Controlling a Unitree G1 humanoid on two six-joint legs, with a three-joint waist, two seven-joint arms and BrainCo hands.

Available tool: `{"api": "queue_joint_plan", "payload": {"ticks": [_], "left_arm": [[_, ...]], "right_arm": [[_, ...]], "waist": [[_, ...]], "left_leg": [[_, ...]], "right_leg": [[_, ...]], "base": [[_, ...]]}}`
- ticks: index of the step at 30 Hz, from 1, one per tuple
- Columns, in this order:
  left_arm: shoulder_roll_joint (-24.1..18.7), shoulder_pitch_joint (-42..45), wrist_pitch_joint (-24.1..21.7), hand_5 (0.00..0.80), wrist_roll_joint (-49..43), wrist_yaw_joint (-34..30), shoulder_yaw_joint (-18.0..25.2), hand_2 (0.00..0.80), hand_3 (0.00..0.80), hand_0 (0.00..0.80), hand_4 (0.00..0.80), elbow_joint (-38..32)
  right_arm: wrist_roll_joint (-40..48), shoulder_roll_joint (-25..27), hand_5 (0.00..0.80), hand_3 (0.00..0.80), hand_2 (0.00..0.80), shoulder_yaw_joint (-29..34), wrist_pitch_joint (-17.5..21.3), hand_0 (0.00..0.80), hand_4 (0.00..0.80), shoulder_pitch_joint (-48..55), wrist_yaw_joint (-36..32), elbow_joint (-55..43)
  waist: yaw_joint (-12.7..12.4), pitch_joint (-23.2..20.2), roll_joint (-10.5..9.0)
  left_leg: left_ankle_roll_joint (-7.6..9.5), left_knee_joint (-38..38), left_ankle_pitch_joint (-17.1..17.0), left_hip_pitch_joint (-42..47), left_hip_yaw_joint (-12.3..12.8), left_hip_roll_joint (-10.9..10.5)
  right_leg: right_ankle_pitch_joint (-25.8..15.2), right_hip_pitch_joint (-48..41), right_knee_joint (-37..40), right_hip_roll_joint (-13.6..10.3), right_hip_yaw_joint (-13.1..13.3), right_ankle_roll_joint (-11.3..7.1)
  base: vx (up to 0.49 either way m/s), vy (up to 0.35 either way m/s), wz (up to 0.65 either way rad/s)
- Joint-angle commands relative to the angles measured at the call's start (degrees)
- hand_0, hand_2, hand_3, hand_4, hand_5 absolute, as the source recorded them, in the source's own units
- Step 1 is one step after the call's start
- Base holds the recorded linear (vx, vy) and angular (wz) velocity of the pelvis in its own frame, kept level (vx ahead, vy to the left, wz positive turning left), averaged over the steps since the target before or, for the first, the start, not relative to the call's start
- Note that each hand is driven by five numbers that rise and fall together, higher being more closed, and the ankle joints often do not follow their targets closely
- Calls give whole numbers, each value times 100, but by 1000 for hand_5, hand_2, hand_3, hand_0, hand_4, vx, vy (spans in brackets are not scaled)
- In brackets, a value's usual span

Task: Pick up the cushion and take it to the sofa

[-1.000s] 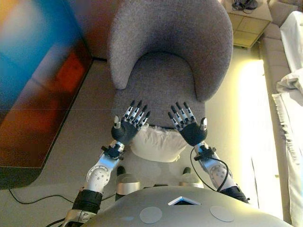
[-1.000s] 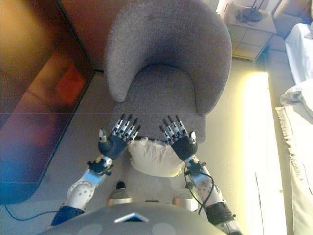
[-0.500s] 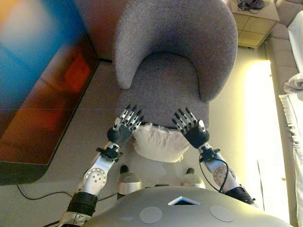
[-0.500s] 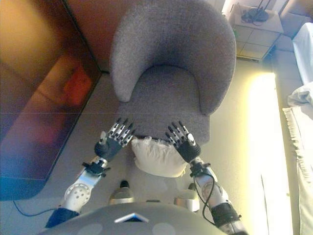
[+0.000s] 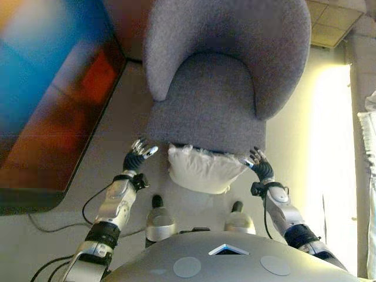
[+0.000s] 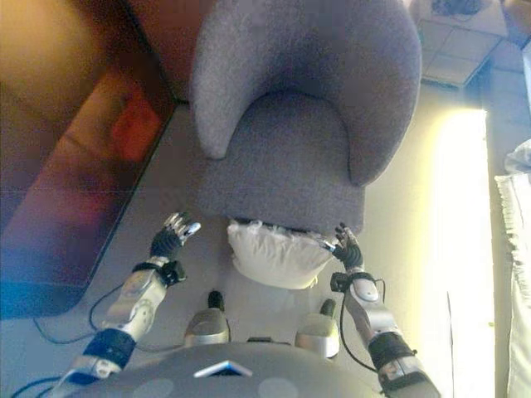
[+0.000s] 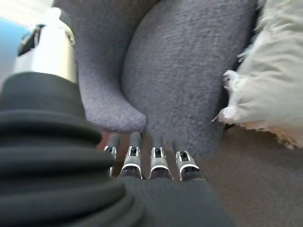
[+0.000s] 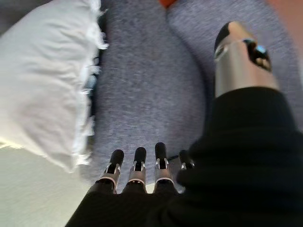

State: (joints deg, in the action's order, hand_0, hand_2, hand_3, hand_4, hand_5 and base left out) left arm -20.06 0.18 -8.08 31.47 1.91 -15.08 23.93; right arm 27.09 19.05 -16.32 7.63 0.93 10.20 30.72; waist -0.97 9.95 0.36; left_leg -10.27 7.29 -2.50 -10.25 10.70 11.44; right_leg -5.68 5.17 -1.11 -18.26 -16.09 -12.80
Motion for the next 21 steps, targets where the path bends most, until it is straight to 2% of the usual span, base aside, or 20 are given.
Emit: {"api": "queue_joint_plan", "payload": {"ticks": [1,3,7,10,14,17,21], "left_arm": [[-198,-492,-528,0,-122,154,-29,0,0,0,0,-41],[-239,-676,-551,0,-176,303,-120,0,0,0,0,26],[-332,-1194,-667,0,-6,411,-329,0,0,0,0,312],[-329,-1824,-778,0,49,548,-519,0,0,0,0,595],[-224,-2476,-1015,0,175,751,-688,0,0,0,0,958],[-127,-2768,-1092,0,204,891,-678,0,0,0,0,1022],[-81,-2998,-1090,0,280,893,-614,0,0,0,0,1066]], "right_arm": [[36,5,0,0,0,116,466,0,0,-515,155,-161],[69,33,0,0,0,31,479,0,0,-738,223,-90],[184,93,0,0,0,16,583,0,0,-1284,263,443],[261,176,0,0,0,-35,354,0,0,-2056,397,906],[263,387,0,0,0,-164,215,0,0,-2965,570,1424],[539,517,0,0,0,-154,250,0,0,-3388,652,1627],[709,643,0,0,0,24,328,0,0,-3715,709,1950]], "waist": [[-202,470,-109],[-209,709,-96],[-105,1056,-73],[-17,1283,-13],[45,1590,108],[47,1722,215],[82,1780,376]], "left_leg": [[277,1274,473,-842,-18,-83],[321,1660,626,-1169,-74,4],[154,2029,754,-1771,-304,115],[37,2231,693,-2374,-510,119],[-20,2476,622,-2941,-617,250],[12,2815,690,-3378,-710,295],[138,3495,868,-4037,-815,358]], "right_leg": [[-31,398,-1158,-865,54,-28],[-114,958,-1742,-1030,198,8],[-370,1759,-1647,-1134,571,-66],[-305,2353,-1724,-941,816,-113],[-35,3096,-2347,-848,948,-73],[239,3655,-3007,-766,1077,28],[630,4430,-3985,-626,1358,162]], "base": [[-210,75,-8],[-181,43,-35],[-131,-121,-35],[-191,-121,18],[-168,-46,14],[-92,-49,5],[-48,-42,14]]}}
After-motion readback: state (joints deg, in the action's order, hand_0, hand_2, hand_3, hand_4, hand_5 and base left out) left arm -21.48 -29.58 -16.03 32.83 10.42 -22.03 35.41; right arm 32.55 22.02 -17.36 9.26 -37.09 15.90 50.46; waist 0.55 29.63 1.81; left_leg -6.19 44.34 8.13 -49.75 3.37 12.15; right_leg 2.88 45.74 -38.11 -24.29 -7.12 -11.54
